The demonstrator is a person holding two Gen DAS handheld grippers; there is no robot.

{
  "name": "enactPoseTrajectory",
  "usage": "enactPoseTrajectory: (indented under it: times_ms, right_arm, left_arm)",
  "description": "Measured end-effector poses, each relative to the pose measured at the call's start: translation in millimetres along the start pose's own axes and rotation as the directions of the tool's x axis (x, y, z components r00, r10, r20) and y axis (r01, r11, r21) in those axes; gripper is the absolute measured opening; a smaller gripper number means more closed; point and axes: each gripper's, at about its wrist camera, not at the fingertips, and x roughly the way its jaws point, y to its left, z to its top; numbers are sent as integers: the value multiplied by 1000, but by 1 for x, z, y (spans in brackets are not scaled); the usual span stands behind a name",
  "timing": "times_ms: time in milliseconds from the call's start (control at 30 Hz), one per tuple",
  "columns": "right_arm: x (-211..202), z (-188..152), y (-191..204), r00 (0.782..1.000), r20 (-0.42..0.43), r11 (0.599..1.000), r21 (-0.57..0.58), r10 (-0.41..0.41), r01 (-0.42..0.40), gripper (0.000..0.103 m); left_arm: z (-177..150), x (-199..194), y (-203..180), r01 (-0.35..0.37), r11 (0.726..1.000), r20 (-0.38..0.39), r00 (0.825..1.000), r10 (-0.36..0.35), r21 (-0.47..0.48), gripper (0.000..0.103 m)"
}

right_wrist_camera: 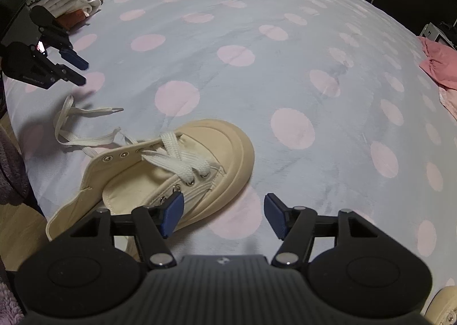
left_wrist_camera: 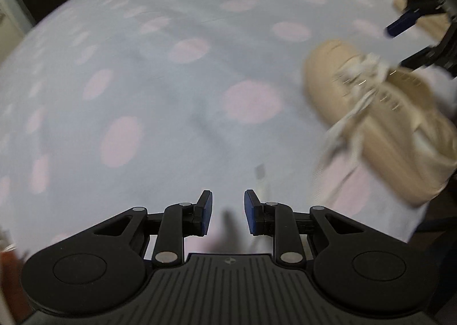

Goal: Lace up shoes with both hands

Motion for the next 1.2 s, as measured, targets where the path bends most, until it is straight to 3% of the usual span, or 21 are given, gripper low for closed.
enactPoseTrajectory:
  times_ms: [100, 267, 400, 433, 533, 733, 867, 1000, 1200]
  right_arm:
    - [1, 1, 0, 1000, -3, 1000, -1, 2, -2, 66]
    - [1, -1, -4, 1000, -5, 1000, 8, -1, 1, 66]
    - [0, -4, -7, 1000, -2, 1000, 15, -7, 7, 66]
    - [0, -5, -7, 1000, -3, 1000, 14, -7, 8, 66]
    - [0, -7, -8, 1000, -9, 1000, 6, -10, 10, 66]
    - [-1, -6, -9, 1000, 2, 1000, -1, -14, 14, 66]
    - [0, -6, -8, 1000, 3, 1000, -7, -19, 19, 66]
    - [1, -6, -7, 1000, -1, 1000, -13, -23, 23, 66]
    - [0, -3, -5, 1000, 3, 1000, -15, -26, 26, 66]
  left_arm:
    - [7, 13, -11, 58, 998, -18, 998, -58, 28, 22]
    - [11, 41, -17, 54, 998, -118, 992, -50, 33, 22]
    - [15, 42, -10, 61, 998, -140, 988, -60, 1, 9]
    - [17, 41, -9, 64, 998, -135, 989, -64, -6, 3]
    - [21, 33, -7, 48, 999, -86, 995, -50, -22, 3]
    - [28, -5, 8, -68, 994, 61, 995, 73, -80, 2]
    - [28, -41, 27, -152, 974, 174, 968, 181, -168, 2]
    - [24, -72, 35, -189, 957, 262, 934, 244, -219, 2]
    - [32, -100, 39, -265, 928, 373, 859, 351, -261, 2]
